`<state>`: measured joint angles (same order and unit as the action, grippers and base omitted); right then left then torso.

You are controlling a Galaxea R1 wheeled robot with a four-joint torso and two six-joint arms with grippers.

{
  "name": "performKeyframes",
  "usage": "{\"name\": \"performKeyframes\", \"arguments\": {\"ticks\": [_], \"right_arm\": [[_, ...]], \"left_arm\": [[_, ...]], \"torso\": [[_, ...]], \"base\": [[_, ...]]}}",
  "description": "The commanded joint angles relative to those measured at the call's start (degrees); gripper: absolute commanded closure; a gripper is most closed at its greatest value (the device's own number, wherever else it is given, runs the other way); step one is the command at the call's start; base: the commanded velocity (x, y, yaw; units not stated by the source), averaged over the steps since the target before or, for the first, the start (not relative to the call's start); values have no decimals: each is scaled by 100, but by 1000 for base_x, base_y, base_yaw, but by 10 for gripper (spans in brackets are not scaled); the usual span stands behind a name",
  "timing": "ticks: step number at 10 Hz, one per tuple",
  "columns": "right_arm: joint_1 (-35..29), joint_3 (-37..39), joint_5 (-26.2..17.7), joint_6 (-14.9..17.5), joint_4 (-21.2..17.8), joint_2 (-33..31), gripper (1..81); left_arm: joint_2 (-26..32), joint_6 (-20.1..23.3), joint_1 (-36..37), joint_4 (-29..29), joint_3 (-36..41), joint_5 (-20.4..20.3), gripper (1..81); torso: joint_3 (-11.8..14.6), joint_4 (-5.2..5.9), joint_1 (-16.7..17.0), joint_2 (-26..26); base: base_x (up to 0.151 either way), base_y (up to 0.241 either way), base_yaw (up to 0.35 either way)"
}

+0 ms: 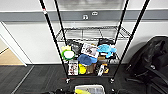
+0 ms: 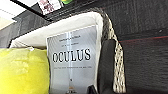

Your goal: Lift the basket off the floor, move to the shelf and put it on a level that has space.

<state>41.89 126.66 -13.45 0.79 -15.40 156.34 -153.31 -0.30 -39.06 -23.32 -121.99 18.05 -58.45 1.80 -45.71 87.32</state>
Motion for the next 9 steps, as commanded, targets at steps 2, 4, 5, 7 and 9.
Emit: {"name": "performKeyframes", "arguments": {"ticks": [2, 4, 5, 7, 9], "right_arm": [[-633, -661, -88, -202, -157, -312, 811], [-632, -670, -97, -202, -148, -294, 811], [-624, -670, -97, -193, -139, -268, 811], [-615, -652, -114, -193, -96, -233, 811], [-615, -626, -123, -167, -78, -224, 811]], "left_arm": [[37, -5, 746, -226, 219, 374, 811], [37, -5, 737, -226, 219, 462, 811], [37, -5, 728, -225, 219, 471, 811], [2, -5, 737, -208, 211, 471, 811], [-60, -5, 737, -190, 211, 471, 811]], "torso": [[514, 0, 485, -748], [779, 0, 747, -1150], [912, 0, 881, -1349], [1163, 0, 1128, -1725], [1430, 0, 1394, -2131]], "base": [[0, 0, 0], [0, 0, 0], [0, 0, 0], [0, 0, 0], [0, 0, 0]]}}
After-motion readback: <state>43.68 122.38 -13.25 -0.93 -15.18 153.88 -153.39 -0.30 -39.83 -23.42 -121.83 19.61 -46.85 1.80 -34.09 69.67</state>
